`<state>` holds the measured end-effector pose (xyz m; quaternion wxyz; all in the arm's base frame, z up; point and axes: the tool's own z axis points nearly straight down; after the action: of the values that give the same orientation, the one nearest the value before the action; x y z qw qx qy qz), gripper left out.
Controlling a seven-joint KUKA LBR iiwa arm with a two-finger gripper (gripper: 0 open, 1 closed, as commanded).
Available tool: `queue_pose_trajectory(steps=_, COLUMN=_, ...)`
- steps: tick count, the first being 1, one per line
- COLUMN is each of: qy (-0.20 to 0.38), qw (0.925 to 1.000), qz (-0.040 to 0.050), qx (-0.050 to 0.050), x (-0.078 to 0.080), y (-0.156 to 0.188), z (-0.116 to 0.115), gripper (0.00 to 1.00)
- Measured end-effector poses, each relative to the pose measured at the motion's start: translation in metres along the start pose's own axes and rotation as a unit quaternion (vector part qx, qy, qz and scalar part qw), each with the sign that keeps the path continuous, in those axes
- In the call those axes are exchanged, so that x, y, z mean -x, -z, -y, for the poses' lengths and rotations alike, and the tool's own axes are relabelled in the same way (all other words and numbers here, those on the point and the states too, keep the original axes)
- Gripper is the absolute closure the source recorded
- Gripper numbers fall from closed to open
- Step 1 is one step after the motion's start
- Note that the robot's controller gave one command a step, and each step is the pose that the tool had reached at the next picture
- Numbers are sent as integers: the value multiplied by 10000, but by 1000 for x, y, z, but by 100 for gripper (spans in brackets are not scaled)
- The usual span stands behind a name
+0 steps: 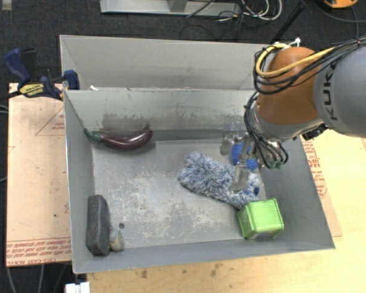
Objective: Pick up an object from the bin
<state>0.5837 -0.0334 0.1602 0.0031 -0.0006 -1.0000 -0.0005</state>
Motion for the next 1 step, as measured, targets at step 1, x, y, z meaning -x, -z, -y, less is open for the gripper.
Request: queue_pose_trajectory(steps=1, qy=4, qw=10000, qz=38, qx=-2, x=2, y=5, z=0, gripper=0)
